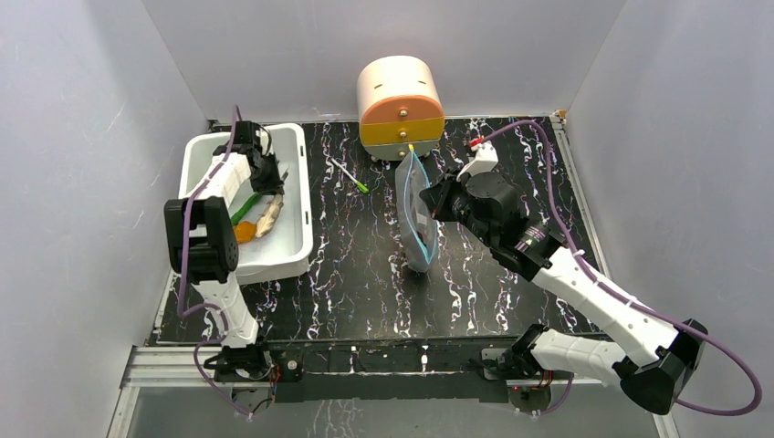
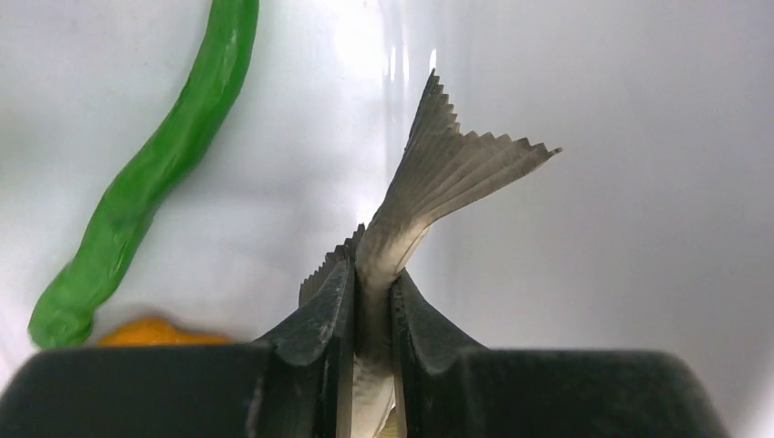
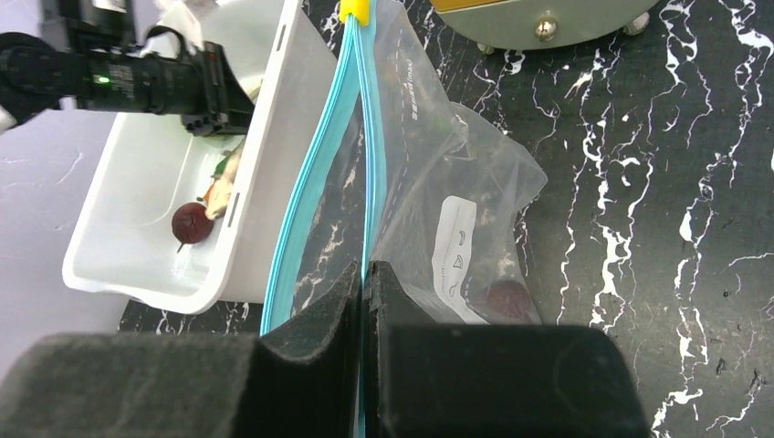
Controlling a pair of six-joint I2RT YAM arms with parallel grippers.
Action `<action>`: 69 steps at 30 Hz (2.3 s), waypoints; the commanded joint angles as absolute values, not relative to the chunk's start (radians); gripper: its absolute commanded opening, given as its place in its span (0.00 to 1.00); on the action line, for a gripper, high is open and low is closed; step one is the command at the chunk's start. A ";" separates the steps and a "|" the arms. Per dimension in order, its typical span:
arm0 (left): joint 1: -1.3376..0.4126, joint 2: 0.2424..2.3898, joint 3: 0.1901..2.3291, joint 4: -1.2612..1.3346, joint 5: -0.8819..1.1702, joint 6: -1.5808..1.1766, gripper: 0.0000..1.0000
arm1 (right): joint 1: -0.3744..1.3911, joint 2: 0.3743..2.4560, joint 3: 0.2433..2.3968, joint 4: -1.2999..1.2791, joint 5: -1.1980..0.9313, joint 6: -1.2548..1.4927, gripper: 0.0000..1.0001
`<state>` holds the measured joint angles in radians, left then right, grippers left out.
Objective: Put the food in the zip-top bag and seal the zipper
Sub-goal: Pick up the fake fish from the bin, then place the fake fish in the zipper food storage bag.
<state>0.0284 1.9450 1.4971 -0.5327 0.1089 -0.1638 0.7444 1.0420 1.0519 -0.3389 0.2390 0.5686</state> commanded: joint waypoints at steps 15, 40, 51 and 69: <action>0.022 1.432 1.343 -0.340 0.227 -0.343 0.00 | 0.746 1.066 1.047 -0.249 0.210 0.662 0.00; -0.018 1.208 1.138 0.339 0.753 -1.043 0.00 | 0.746 1.217 1.031 -0.008 0.170 0.983 0.00; -0.225 1.217 1.087 0.565 0.618 -1.158 0.00 | 0.747 1.254 1.040 0.028 0.197 1.060 0.00; -0.400 1.256 0.989 0.845 0.386 -1.206 0.00 | 0.753 1.278 1.067 0.047 0.167 1.106 0.00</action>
<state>-0.3748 1.2617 0.9947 0.7307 0.4465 -1.2465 0.7460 1.2850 1.0225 -0.0315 0.1680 1.0832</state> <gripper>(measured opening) 0.120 0.009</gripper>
